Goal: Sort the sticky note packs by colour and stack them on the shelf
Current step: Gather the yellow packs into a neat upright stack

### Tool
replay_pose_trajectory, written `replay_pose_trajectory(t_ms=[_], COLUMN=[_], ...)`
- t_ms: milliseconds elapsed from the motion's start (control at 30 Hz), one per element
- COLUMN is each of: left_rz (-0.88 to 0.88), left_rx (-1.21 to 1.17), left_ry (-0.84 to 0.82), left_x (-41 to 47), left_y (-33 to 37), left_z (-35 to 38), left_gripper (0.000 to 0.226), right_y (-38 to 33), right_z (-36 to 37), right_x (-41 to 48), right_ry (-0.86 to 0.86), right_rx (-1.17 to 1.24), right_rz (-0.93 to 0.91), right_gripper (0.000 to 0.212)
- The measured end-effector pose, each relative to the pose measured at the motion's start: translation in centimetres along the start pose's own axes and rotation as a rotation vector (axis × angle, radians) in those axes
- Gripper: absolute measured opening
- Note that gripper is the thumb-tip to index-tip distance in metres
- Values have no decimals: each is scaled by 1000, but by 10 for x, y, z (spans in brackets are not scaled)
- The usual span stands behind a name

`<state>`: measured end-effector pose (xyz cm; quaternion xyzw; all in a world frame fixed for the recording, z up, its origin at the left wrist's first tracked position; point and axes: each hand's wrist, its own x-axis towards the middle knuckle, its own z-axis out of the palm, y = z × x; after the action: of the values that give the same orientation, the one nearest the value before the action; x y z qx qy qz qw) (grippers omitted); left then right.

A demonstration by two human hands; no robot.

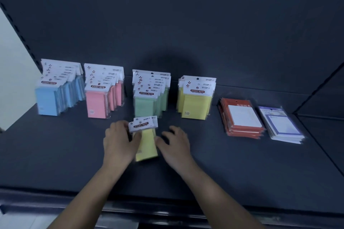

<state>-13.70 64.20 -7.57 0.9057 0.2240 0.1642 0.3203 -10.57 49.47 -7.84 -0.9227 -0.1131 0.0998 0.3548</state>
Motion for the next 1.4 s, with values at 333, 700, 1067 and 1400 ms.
replay_pose_trajectory(t_ms=[333,700,1067,1400], left_rz=[-133,299,460,351], left_rx=[48,-380,-352,-188], left_ry=[-219,-286,-271,-87], left_x=[-21,-38,-13,5], left_y=[0,34,82,85], left_z=[-8,25,75,92], left_gripper=[33,53,55,53], right_y=[-18,8,43,53], right_z=[16,-12,-49,-48], right_x=[-12,-22,4,29], right_ry=[-31,326,520,518], right_rx=[25,575,362,225], right_rz=[-59,-23,-17,16], right_gripper=[38,40,50,66])
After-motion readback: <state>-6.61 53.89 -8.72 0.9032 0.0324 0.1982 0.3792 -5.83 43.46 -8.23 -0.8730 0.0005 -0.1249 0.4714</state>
